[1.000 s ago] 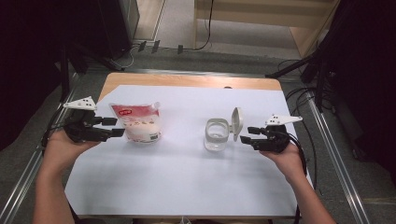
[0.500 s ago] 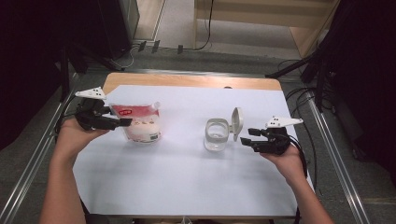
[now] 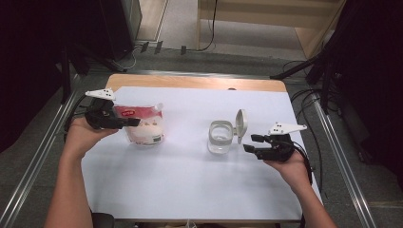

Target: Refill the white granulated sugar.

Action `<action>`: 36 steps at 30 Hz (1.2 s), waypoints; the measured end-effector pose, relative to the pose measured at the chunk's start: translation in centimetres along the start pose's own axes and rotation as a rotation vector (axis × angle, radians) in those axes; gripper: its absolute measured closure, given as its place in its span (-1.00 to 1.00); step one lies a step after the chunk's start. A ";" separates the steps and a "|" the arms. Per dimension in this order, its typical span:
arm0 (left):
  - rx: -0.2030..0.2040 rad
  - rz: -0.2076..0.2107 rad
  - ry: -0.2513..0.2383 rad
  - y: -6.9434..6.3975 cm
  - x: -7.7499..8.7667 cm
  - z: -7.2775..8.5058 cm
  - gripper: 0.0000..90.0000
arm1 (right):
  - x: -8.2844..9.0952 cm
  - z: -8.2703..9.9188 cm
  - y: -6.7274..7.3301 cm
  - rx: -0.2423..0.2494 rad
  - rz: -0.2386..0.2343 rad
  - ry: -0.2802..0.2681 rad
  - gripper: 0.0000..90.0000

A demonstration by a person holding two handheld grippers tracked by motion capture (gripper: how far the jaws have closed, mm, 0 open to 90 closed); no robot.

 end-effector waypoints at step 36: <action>0.097 0.015 -0.027 -5.8 2.1 -6.9 1.00 | 0.0 -2.3 7.5 0.153 -0.141 0.026 0.29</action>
Point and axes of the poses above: each handheld gripper's, and its own axes: x roughly backward along the jaws, z roughly out of its underside, y roughly to its left, the point moved 7 cm from there along -x, roughly forward along the jaws, and after that the axes turned 7 degrees about y, right-handed, at the moved point
